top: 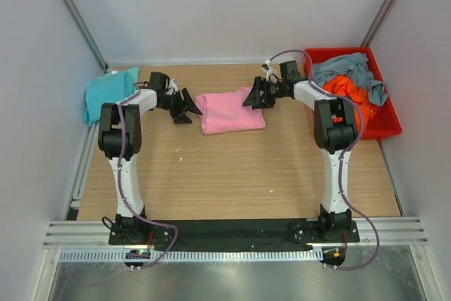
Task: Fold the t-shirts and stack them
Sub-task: Neatly place the folded tshirt to the corner
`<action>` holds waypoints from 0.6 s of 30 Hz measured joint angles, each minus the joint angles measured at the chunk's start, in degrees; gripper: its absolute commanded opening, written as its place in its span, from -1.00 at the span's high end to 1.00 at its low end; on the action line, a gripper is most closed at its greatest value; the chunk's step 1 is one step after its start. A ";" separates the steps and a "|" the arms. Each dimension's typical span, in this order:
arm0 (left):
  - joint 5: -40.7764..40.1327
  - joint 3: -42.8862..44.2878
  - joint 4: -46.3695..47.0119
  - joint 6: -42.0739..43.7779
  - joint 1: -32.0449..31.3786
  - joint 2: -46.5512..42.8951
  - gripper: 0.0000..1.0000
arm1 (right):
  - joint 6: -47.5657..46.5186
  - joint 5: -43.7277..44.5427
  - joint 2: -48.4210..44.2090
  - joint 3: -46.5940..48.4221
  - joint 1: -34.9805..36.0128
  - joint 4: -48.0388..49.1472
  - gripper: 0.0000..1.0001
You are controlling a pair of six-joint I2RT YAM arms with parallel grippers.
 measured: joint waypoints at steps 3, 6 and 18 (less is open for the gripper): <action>3.26 2.10 0.76 -2.29 0.13 2.95 -0.25 | 0.83 0.02 0.63 1.44 0.37 0.02 -0.45; 5.84 4.48 2.01 -4.07 0.15 5.46 -0.25 | 1.27 0.02 1.05 2.54 0.83 0.39 -0.45; 12.35 17.55 5.16 -8.98 -1.97 16.13 0.23 | 3.76 0.22 2.86 2.91 2.38 2.56 -0.44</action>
